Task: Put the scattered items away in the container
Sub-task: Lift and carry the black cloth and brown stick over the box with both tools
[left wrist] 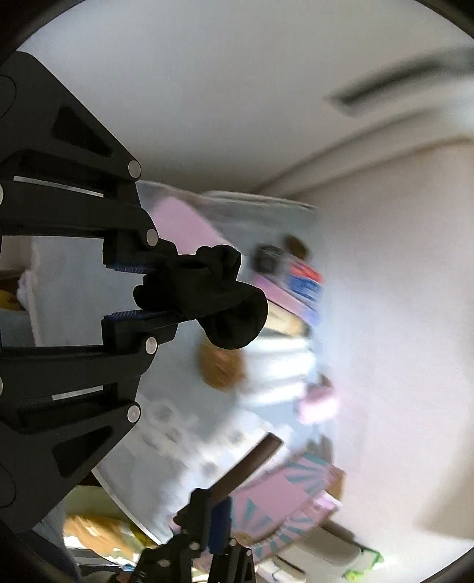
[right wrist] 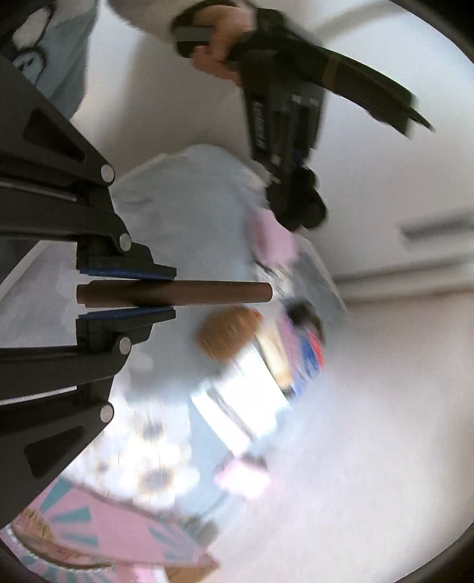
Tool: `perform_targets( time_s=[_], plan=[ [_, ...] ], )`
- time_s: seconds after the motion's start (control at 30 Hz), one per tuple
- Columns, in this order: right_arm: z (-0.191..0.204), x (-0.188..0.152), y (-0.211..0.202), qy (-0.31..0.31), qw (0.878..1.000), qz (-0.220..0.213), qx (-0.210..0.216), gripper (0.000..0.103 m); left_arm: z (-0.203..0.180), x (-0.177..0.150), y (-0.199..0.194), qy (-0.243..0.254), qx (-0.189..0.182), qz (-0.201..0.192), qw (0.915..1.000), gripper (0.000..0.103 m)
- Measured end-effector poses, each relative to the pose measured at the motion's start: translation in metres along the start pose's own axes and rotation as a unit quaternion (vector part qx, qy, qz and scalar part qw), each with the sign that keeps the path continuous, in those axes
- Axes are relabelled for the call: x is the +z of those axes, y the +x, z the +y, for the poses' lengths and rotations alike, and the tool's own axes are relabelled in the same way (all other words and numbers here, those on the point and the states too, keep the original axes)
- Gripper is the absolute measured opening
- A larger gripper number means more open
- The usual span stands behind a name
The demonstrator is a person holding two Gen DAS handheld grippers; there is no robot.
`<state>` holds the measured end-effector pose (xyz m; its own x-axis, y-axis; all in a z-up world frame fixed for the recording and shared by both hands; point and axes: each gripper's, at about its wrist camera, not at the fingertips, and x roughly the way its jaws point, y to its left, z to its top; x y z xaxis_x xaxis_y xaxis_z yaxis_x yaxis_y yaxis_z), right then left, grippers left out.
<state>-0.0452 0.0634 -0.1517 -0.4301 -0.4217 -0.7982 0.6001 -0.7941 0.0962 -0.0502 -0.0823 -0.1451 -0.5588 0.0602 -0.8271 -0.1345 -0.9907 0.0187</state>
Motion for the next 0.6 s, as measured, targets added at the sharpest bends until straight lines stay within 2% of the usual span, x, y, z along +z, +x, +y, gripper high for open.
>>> perform_targets(
  time_s=[0.2, 0.33, 0.47, 0.6],
  plan=[
    [-0.049, 0.011, -0.08, 0.086, 0.992, -0.06, -0.066, 0.013, -0.054, 0.061, -0.029, 0.051, -0.022, -0.037, 0.9978, 0.014],
    [-0.082, 0.001, -0.128, 0.117, 0.986, -0.078, -0.094, 0.013, -0.105, 0.094, -0.036, 0.093, -0.053, -0.057, 0.9926, 0.014],
    [-0.112, -0.02, -0.152, 0.154, 0.975, -0.067, -0.143, 0.013, -0.163, 0.12, -0.026, 0.13, -0.092, -0.061, 0.9854, 0.014],
    [-0.139, -0.049, -0.161, 0.199, 0.964, -0.049, -0.171, 0.013, -0.226, 0.135, -0.002, 0.16, -0.151, -0.045, 0.9744, 0.014]
  ],
)
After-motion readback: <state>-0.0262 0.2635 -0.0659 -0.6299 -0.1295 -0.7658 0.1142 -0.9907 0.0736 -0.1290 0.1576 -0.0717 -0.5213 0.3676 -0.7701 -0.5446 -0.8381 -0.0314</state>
